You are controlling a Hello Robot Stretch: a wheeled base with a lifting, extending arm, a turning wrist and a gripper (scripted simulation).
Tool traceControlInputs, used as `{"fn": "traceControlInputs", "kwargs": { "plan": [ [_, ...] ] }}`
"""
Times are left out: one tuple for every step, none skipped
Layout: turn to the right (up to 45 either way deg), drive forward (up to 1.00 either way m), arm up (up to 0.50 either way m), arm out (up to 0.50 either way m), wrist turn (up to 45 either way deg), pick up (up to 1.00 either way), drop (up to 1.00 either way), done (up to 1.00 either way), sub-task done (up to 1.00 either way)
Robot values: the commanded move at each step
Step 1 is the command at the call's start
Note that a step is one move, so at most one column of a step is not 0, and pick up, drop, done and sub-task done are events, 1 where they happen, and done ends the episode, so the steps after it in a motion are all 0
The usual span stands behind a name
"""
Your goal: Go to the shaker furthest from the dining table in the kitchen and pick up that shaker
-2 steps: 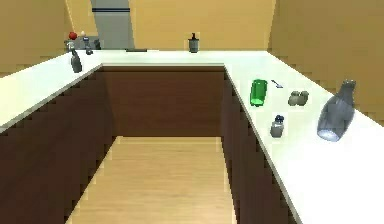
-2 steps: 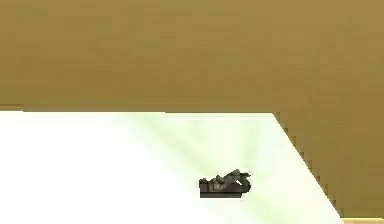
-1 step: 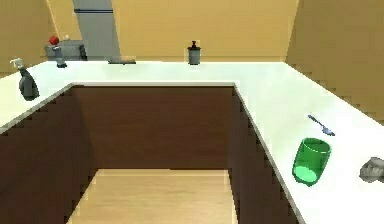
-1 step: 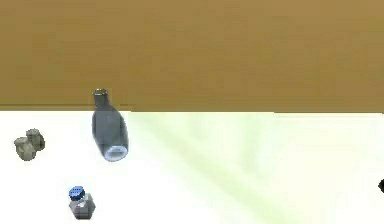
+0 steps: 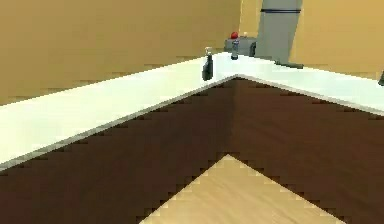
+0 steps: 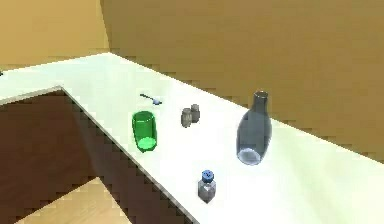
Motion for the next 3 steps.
{"fn": "traceControlInputs", "kwargs": {
  "plan": [
    [-45.0,0.00,0.00,0.00,0.0,0.00,0.00,0.00,0.00],
    [-45.0,0.00,0.00,0.00,0.0,0.00,0.00,0.00,0.00],
    [-15.0,0.00,0.00,0.00,0.0,0.00,0.00,0.00,0.00]
  ]
}}
